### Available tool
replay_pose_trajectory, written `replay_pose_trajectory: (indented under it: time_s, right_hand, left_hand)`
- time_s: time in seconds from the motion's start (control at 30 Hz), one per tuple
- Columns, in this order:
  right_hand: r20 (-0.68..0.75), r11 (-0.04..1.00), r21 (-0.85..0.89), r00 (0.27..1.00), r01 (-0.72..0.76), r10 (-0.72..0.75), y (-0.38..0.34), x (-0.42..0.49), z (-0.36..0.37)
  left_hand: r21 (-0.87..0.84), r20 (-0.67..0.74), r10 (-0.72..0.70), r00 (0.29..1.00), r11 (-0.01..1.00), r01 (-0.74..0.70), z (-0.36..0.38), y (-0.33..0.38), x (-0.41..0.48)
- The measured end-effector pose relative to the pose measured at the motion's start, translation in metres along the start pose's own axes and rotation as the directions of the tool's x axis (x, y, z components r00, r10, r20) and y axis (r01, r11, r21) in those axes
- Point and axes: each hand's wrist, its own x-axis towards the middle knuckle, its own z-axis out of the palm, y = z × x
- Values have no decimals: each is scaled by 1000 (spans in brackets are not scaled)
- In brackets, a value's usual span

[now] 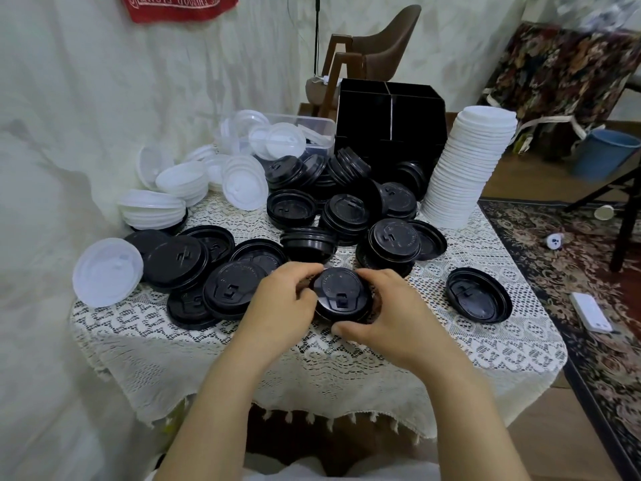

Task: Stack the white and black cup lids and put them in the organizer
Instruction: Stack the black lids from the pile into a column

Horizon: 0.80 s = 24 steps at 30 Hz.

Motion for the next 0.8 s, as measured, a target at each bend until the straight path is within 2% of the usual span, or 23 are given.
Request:
replay_pose_trajectory:
  time_s: [0.17, 0.43, 0.5, 0.53, 0.6, 0.67, 0.73, 0.8]
  right_hand:
    - [-12, 992, -122, 1000, -21, 20, -3, 0, 5]
    - [60, 990, -135, 997, -37, 45, -2, -5, -9]
    - [-46, 998, -40, 998, -50, 49, -1, -4, -16]
    - [-161, 998, 45, 986, -42, 49, 1, -1, -19]
    - [-418, 988, 156, 905, -15, 80, 8, 10, -20]
    - [-569, 995, 96, 819, -27, 77, 16, 25, -18]
    - [-587, 997, 20, 806, -78, 75, 25, 38, -12]
    - [-523, 990, 1, 844, -139, 119, 31, 46, -5]
  left_hand:
    - [86, 188, 22, 982, 996, -39, -2, 0, -3]
    - [204, 269, 20, 963, 976, -77, -3, -4, -1]
    - [207, 274, 10, 962, 976, -69, -3, -4, -1]
    - [210, 275, 6, 961, 975, -67, -3, -5, -1]
    - [212, 277, 4, 961, 975, -65, -2, -4, -1]
    - [210, 276, 3, 961, 976, -64, -1, -4, -1]
    - [206, 275, 2, 962, 977, -61, 0, -3, -1]
    - [202, 273, 1, 962, 978, -58, -1, -3, -1]
